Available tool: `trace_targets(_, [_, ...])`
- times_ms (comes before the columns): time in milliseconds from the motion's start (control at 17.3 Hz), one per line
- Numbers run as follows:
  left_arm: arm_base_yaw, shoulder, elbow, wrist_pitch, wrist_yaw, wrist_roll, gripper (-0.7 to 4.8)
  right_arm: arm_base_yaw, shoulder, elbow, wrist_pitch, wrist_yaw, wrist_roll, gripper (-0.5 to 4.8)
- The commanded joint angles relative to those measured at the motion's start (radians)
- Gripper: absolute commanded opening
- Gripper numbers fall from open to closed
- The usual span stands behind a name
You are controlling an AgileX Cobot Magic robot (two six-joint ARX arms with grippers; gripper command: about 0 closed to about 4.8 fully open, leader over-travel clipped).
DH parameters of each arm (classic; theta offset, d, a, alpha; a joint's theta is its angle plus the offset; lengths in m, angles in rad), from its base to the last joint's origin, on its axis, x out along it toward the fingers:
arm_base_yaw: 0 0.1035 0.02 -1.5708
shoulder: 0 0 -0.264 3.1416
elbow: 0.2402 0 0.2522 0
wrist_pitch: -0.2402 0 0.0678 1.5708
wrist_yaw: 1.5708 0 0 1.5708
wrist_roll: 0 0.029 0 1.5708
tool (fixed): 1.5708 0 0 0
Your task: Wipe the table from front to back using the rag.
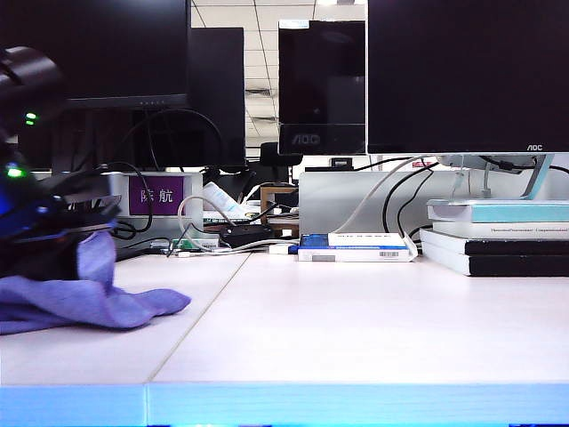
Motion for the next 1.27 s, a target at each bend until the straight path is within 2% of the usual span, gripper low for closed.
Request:
trace_targets(58, [-0.002, -0.078, -0.094, -0.163, 0.019, -0.016, -0.05, 0.000, -0.004, 0.006, 0.017, -0.003, 0.003, -0.01])
trace_targets(231, [-0.013, -0.126, -0.131, -0.195, 0.021, -0.026, -0.05, 0.000, -0.004, 0.006, 0.017, -0.003, 0.003, -0.01])
trace_targets(347, [-0.073, -0.128, -0.132, -0.211, 0.014, -0.029, -0.05, 0.000, -0.004, 0.006, 0.017, -0.002, 0.003, -0.01])
trace_targets(520, [-0.263, -0.128, -0.132, -0.174, -0.061, -0.120, -0.05, 0.001, -0.004, 0.006, 0.018, -0.003, 0.003, -0.01])
trace_targets(636, [-0.364, -0.127, -0.132, -0.158, -0.163, -0.202, -0.05, 0.001, -0.004, 0.006, 0.018, -0.003, 0.003, -0.01])
trace_targets(694, [-0.364, -0.127, -0.136, -0.156, -0.178, -0.230, -0.05, 0.001, -0.004, 0.006, 0.019, -0.003, 0.003, -0.01])
trace_targets(925, [-0.280, -0.127, -0.211, -0.159, -0.153, -0.236, -0.05, 0.007, -0.004, 0.008, 0.019, -0.007, 0.003, -0.01])
trace_targets(983, [-0.276, -0.128, -0.249, -0.130, -0.139, -0.244, -0.05, 0.007, -0.004, 0.011, 0.018, -0.006, 0.003, -0.01])
trace_targets(1272, [-0.273, -0.130, -0.253, -0.092, -0.149, -0.251, -0.05, 0.007, -0.004, 0.011, 0.018, -0.006, 0.003, -0.01])
